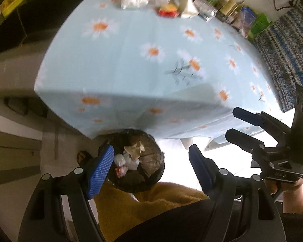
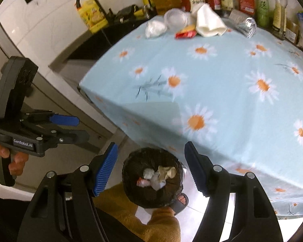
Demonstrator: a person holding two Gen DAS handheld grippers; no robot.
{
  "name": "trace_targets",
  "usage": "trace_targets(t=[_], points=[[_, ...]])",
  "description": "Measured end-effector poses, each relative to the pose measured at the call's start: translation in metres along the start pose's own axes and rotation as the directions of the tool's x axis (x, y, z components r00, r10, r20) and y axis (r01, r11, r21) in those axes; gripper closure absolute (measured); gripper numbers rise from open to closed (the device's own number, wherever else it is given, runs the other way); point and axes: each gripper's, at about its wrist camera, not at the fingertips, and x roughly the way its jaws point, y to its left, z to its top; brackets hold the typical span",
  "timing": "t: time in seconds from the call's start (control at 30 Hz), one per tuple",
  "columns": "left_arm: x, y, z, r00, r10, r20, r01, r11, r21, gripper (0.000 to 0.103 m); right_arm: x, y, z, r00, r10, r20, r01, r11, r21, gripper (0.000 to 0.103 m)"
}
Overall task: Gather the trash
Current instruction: 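Move the left tool back to the table and grasp another tissue bag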
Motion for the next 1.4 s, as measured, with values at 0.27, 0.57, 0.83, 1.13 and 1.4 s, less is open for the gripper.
trace_targets(t=[0.27,0.57,0.83,1.13,1.4], points=[[-0.034,-0.018,0.038,0.996,-0.031,0.084,0.026,0.998,0.052,0.029,-0.015,-0.014,0.023,0.996,-0.035,0.079,0.032,0.999,0.037,0.035],[-0.052,-0.006,0.102,0.992,-0.055,0.116,0.036,0.987,0.159,0.028,-0.021,-0.020,0.048,0.981,-0.103,0.163,0.080,0.987,0.142,0.034],[-0.044,0.008,0.160,0.990,-0.018,0.140,-0.016,0.972,0.236,0.021,-0.027,-0.021,0.060,0.962,-0.189,0.200,0.133,0.956,0.262,0.034],[-0.007,0.022,0.220,0.993,-0.043,0.109,0.005,0.946,0.324,0.021,-0.030,-0.016,0.059,0.934,-0.299,0.195,0.213,0.905,0.368,0.034],[0.041,0.023,0.258,0.997,-0.009,0.072,-0.021,0.916,0.401,0.021,-0.030,-0.011,0.049,0.916,-0.372,0.152,0.268,0.847,0.460,0.034]])
